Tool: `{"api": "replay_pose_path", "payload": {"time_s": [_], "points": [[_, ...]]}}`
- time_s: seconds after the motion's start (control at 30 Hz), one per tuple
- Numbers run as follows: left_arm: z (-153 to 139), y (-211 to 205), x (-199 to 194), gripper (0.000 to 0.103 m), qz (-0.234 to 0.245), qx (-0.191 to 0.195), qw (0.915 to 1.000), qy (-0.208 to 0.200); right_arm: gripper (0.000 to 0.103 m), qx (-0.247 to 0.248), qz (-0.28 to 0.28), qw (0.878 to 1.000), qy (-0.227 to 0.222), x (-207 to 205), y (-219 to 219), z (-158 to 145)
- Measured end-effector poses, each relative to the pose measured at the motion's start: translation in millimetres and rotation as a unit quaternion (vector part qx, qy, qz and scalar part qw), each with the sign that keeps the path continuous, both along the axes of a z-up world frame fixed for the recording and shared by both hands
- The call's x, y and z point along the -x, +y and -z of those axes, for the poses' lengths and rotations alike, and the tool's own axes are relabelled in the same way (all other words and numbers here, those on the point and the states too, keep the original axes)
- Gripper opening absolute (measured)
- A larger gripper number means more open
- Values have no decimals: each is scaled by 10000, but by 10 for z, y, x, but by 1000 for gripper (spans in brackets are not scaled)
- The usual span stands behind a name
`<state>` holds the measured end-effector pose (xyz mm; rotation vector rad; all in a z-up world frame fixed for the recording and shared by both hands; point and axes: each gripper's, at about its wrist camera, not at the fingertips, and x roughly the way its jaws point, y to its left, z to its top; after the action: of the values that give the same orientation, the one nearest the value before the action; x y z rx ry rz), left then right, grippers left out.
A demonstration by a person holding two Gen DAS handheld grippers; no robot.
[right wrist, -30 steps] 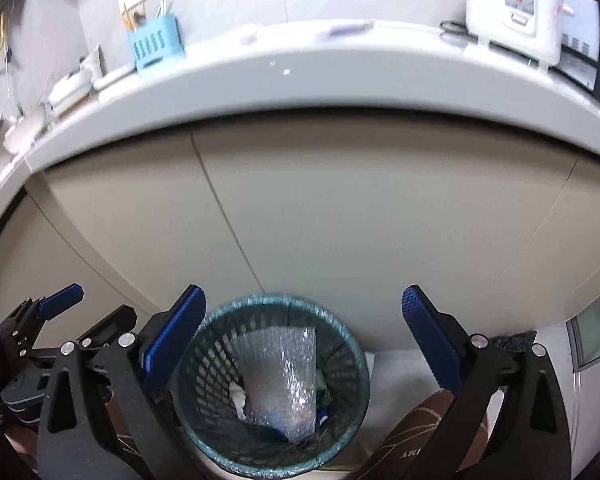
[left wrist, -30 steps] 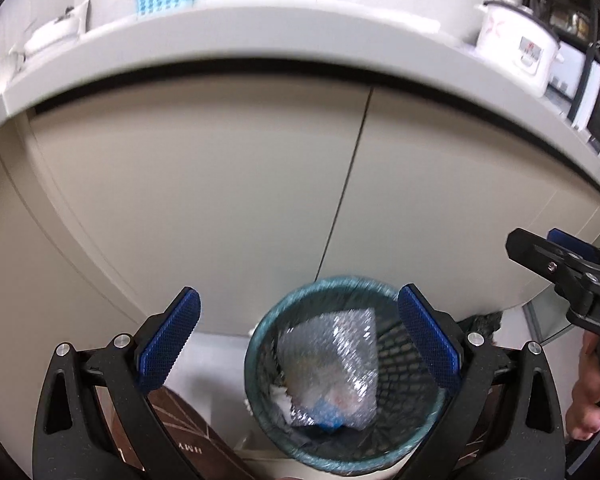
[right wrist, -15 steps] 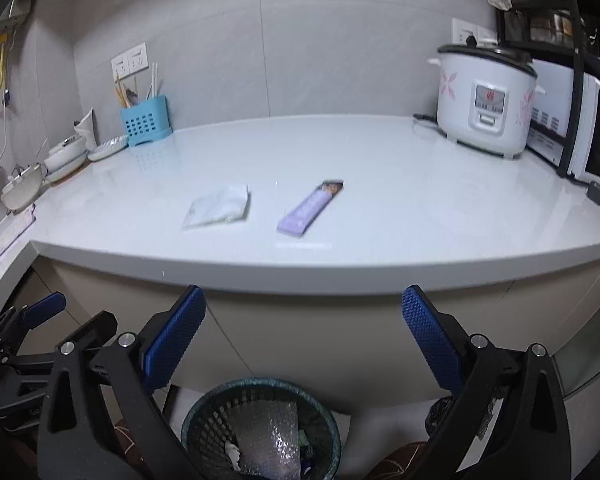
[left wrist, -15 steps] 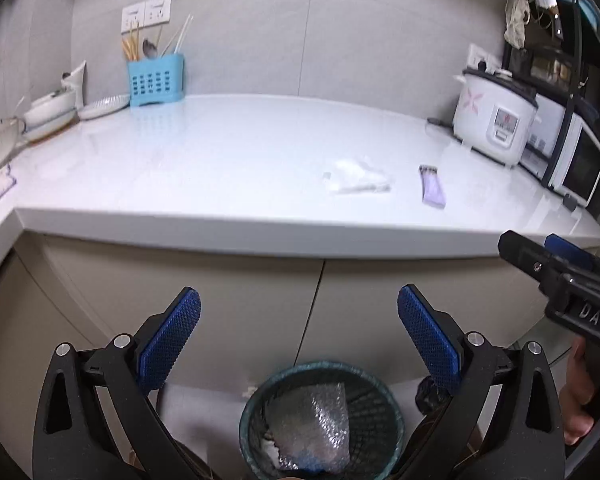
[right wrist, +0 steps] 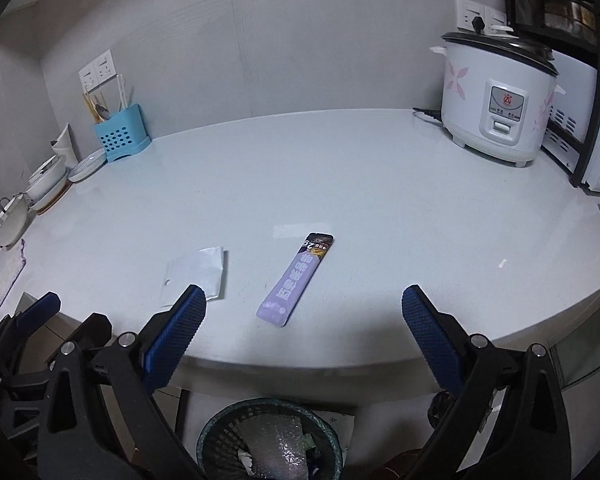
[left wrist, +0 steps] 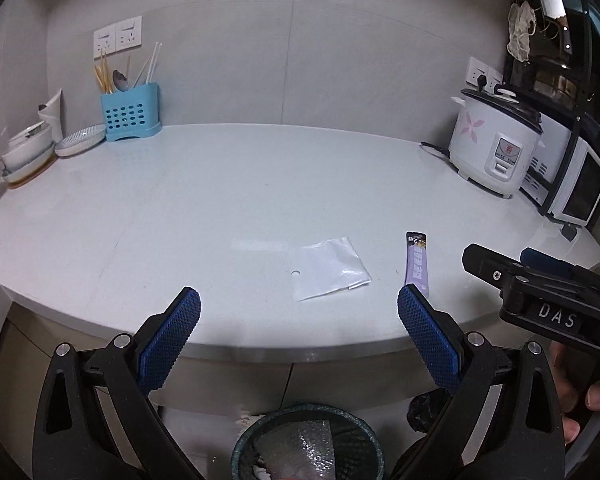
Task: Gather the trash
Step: 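Raise both tools up toward the paper sheet and purple wrapper, then grasp the white paper sheet with the left tool while the right tool grasps the purple wrapper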
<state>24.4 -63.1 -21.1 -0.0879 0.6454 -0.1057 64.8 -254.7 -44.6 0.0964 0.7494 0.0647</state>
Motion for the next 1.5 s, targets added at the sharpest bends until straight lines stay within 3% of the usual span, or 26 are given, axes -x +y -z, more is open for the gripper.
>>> {"api": "replay_pose_path", "payload": {"time_s": [0.23, 0.53, 0.7, 0.8, 0.9, 0.97, 1.0, 1.13, 1.5], "points": [[219, -249, -580, 97, 49, -170, 9991, 395, 83, -37, 116, 9983, 566, -553, -51, 294], [556, -380, -1066, 94, 85, -285, 9954, 915, 66, -7, 119, 9957, 923, -890, -39, 575], [561, -398, -1046, 79, -26, -551, 9935, 994, 51, 42, 22, 9956, 941, -906, 39, 604], [549, -372, -1019, 59, -66, -608, 9931, 1001, 38, 115, 18, 9956, 934, -906, 81, 594], [543, -302, -1014, 33, -150, -600, 9930, 1008, 24, 180, -32, 9952, 956, -907, 111, 589], [546, -238, -1029, 7, -222, -564, 9930, 1017, 20, 209, -36, 9953, 945, -904, 121, 588], [547, -204, -1035, 3, -228, -504, 9932, 1022, 18, 200, -42, 9954, 931, -902, 118, 584], [554, -112, -1034, 0, -72, -215, 9944, 1035, 13, 143, -37, 9961, 871, -891, 111, 561], [444, -100, -898, 0, 11, -262, 9968, 751, 12, 185, -58, 9973, 712, -766, 192, 456]]}}
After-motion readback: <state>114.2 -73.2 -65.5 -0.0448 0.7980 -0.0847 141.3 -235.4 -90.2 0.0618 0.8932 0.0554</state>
